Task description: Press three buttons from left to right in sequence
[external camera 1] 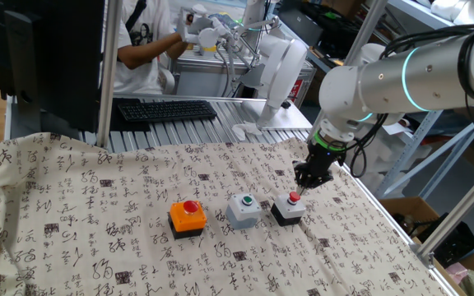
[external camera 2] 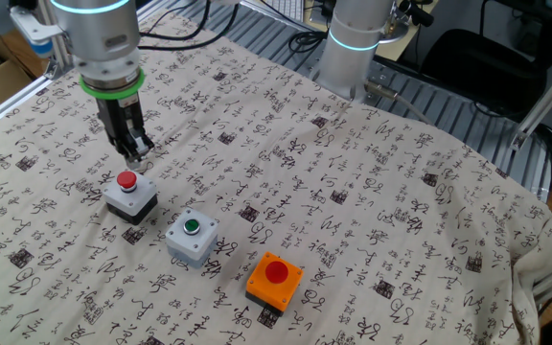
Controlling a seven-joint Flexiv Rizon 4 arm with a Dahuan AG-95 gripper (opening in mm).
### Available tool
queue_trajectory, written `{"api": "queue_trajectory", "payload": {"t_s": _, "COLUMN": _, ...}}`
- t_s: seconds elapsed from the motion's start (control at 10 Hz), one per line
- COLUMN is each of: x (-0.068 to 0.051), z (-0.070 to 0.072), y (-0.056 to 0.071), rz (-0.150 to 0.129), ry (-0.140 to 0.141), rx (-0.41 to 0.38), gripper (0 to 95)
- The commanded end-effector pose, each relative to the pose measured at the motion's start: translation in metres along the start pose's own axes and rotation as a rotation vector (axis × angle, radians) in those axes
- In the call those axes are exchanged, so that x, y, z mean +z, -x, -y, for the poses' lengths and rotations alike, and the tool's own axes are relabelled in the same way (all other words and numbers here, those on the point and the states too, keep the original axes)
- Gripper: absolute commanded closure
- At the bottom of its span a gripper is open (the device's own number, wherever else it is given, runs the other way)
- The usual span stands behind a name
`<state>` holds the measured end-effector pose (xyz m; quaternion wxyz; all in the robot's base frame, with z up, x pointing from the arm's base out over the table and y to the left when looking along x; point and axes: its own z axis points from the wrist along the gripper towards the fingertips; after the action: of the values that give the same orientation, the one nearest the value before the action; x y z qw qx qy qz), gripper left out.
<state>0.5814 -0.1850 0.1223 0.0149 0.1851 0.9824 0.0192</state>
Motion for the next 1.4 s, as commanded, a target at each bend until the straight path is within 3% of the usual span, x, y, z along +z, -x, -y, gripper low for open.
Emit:
{"api": "queue_trajectory", "payload": {"t_s": 0.1, "x": 0.001, "z": 0.001, "y": 0.001, "rz": 0.003, "ry": -0.007, "rx": 0.005, "gripper": 95.0}}
{"api": "queue_trajectory", "payload": {"t_s": 0.7, "x": 0.001, "z": -0.001, "y": 0.004, "rz": 0.006, "ry": -0.004, "rx": 0.007, "gripper": 95.0}}
{"api": "queue_trajectory", "payload": {"t_s": 1.1, "x": 0.001, "z": 0.000, "y": 0.011, "rz": 0.004, "ry": -0.018, "rx": 0.008, "gripper": 95.0}}
{"api": "queue_trajectory", "payload": {"t_s": 1.4, "x": 0.005, "z": 0.004, "y": 0.016, "rz": 0.003, "ry": -0.010, "rx": 0.003, "gripper": 95.0}}
